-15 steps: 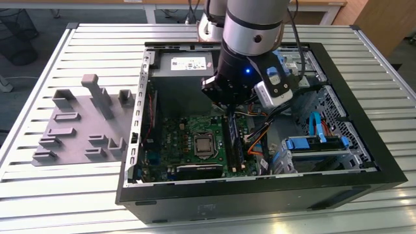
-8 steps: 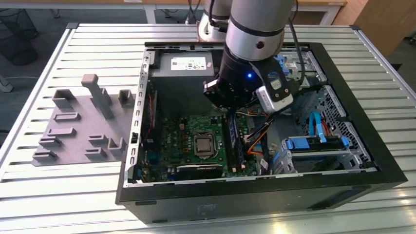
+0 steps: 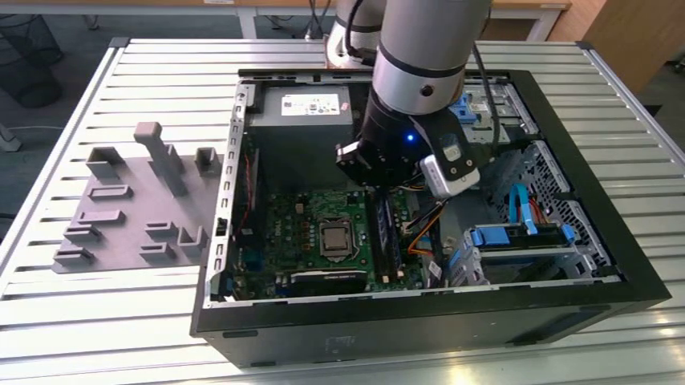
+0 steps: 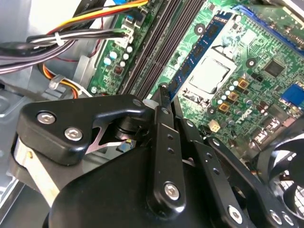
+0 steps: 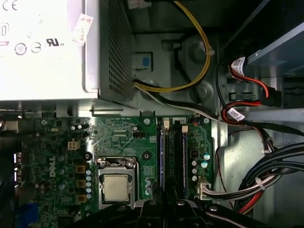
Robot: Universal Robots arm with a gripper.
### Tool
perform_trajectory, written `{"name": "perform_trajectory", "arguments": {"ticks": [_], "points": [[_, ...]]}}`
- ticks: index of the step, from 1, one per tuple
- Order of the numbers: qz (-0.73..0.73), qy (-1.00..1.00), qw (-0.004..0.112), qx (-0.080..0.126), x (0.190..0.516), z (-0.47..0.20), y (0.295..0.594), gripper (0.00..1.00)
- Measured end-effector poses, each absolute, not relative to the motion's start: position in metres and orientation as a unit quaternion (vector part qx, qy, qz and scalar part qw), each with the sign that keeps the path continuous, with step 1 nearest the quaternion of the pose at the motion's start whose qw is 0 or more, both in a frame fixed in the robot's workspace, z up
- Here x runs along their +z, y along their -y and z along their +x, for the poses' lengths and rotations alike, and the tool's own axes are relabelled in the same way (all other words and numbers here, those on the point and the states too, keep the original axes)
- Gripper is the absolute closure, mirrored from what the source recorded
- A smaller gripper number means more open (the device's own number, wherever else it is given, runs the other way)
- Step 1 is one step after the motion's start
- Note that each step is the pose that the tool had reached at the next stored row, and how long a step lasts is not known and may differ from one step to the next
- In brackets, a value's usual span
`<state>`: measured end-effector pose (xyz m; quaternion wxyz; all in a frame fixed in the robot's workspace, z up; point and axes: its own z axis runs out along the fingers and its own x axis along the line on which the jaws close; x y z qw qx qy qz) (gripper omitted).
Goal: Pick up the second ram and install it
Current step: 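Insert the second ram into the second slot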
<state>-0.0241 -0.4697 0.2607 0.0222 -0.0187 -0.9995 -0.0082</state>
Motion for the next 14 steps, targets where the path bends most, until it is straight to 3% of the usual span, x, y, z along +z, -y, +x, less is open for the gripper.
{"name": "perform_trajectory", "arguments": {"ticks": [14], "points": [[-0.019, 1.000, 0.023, -0.009, 0.249, -0.023, 0.471, 0.86]]}}
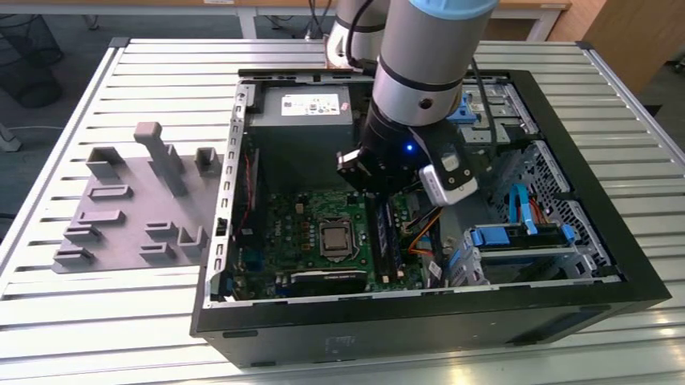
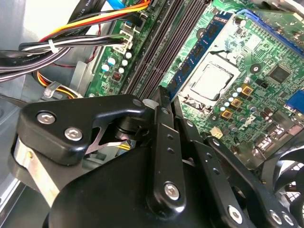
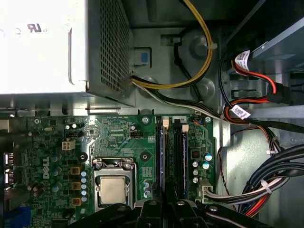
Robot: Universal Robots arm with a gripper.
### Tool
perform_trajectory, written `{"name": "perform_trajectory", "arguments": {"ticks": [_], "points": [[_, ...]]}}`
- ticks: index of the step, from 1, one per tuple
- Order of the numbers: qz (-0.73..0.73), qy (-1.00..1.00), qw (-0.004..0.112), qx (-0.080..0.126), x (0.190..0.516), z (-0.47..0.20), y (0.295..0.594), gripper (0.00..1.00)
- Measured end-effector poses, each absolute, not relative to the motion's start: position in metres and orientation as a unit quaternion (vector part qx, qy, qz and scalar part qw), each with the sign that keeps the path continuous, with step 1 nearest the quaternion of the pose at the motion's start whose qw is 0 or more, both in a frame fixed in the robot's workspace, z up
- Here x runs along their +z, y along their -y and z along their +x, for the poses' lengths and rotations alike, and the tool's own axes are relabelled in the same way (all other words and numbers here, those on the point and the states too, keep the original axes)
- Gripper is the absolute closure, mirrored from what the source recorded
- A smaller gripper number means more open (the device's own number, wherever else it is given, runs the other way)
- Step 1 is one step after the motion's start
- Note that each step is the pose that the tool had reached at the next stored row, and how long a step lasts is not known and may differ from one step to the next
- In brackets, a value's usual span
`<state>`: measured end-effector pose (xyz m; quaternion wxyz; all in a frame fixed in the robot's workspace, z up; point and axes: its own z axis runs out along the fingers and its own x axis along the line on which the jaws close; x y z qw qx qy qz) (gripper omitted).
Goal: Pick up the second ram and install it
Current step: 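Insert the second ram into the second slot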
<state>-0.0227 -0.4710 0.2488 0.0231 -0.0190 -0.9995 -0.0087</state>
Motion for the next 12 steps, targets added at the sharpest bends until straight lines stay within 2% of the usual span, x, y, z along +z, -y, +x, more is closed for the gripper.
{"name": "perform_trajectory", "arguments": {"ticks": [12], "points": [[-0.023, 0.999, 0.023, -0.009, 0.233, -0.022, 0.472, 0.86]]}}
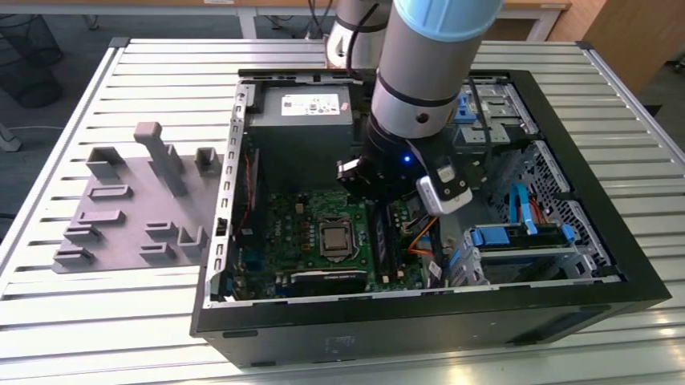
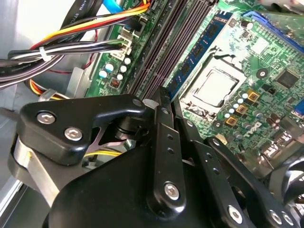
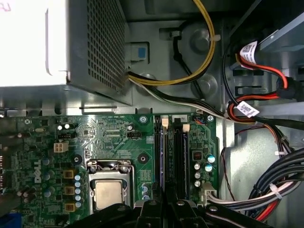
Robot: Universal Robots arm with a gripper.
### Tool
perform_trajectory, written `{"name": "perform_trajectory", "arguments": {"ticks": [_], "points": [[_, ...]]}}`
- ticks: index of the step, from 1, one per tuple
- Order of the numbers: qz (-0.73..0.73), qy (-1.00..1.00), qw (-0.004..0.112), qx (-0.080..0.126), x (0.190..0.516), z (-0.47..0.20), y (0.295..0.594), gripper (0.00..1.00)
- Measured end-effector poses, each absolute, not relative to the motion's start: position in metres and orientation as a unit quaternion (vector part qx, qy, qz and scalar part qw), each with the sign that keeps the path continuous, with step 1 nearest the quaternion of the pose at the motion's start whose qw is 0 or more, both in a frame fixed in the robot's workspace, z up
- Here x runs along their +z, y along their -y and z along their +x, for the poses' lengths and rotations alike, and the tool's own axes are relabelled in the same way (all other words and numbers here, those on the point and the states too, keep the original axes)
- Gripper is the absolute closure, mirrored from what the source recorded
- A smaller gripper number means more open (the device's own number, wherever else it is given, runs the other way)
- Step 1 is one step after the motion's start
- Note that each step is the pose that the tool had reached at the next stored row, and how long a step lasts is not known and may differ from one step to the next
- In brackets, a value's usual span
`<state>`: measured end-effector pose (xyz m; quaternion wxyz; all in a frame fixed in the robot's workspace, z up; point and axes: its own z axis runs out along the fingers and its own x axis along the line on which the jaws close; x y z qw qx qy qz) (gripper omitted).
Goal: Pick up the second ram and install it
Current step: 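Insert the second ram into the second slot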
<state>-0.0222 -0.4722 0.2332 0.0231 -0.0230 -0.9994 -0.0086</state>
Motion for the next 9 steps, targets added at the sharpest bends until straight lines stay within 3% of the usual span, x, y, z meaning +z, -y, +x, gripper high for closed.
{"name": "perform_trajectory", "arguments": {"ticks": [9], "points": [[-0.025, 0.999, 0.023, -0.009, 0.2273, -0.0220, 0.4764, 0.86]]}}
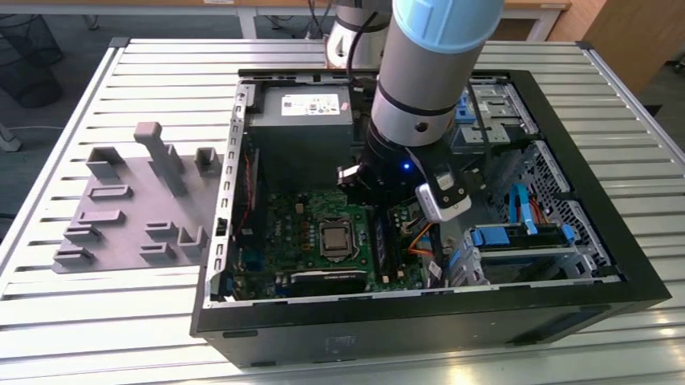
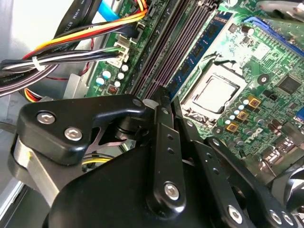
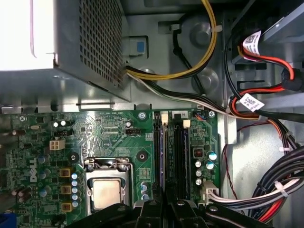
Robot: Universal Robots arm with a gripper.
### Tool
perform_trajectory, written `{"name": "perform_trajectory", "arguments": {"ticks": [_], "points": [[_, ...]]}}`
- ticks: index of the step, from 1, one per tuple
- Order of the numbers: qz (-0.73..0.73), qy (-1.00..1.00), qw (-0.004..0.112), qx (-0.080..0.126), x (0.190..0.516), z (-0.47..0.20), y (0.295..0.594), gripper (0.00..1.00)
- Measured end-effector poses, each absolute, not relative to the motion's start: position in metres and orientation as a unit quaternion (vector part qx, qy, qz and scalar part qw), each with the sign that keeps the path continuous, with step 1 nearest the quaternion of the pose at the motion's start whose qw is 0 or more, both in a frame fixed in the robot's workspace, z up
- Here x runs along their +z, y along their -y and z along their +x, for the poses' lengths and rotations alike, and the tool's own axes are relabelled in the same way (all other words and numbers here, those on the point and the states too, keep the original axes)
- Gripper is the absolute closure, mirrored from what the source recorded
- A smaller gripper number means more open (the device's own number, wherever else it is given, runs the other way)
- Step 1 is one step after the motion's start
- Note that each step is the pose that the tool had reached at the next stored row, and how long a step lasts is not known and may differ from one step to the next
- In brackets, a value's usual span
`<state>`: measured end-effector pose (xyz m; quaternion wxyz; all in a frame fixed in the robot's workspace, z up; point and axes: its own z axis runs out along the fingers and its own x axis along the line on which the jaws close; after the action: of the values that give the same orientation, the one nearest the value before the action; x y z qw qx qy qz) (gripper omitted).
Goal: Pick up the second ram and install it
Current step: 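Insert the second ram into the second slot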
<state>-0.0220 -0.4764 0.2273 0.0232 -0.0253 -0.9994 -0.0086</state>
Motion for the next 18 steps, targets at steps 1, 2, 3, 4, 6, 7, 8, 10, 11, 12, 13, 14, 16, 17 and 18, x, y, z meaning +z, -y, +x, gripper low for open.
{"name": "perform_trajectory", "arguments": {"ticks": [1, 2, 3, 4, 6, 7, 8, 10, 11, 12, 13, 14, 16, 17, 18], "points": [[-0.025, 0.999, 0.023, -0.009, 0.227, -0.022, 0.477, 0.86], [-0.028, 0.999, 0.023, -0.009, 0.224, -0.021, 0.477, 0.86], [-0.028, 0.999, 0.023, -0.009, 0.224, -0.021, 0.477, 0.86], [-0.029, 0.999, 0.023, -0.009, 0.223, -0.021, 0.478, 0.86], [-0.030, 0.999, 0.023, -0.009, 0.221, -0.020, 0.478, 0.86], [-0.030, 0.999, 0.023, -0.009, 0.221, -0.020, 0.478, 0.86], [-0.031, 0.999, 0.023, -0.009, 0.220, -0.020, 0.478, 0.86], [-0.031, 0.999, 0.023, -0.009, 0.219, -0.020, 0.478, 0.86], [-0.032, 0.999, 0.023, -0.009, 0.219, -0.020, 0.479, 0.86], [-0.032, 0.999, 0.023, -0.009, 0.218, -0.020, 0.479, 0.86], [-0.032, 0.999, 0.023, -0.009, 0.218, -0.020, 0.479, 0.86], [-0.033, 0.999, 0.023, -0.009, 0.218, -0.020, 0.479, 0.86], [-0.033, 0.999, 0.023, -0.009, 0.217, -0.020, 0.479, 0.86], [-0.033, 0.999, 0.023, -0.009, 0.217, -0.020, 0.479, 0.86], [-0.033, 0.999, 0.023, -0.009, 0.216, -0.020, 0.479, 0.86]]}}
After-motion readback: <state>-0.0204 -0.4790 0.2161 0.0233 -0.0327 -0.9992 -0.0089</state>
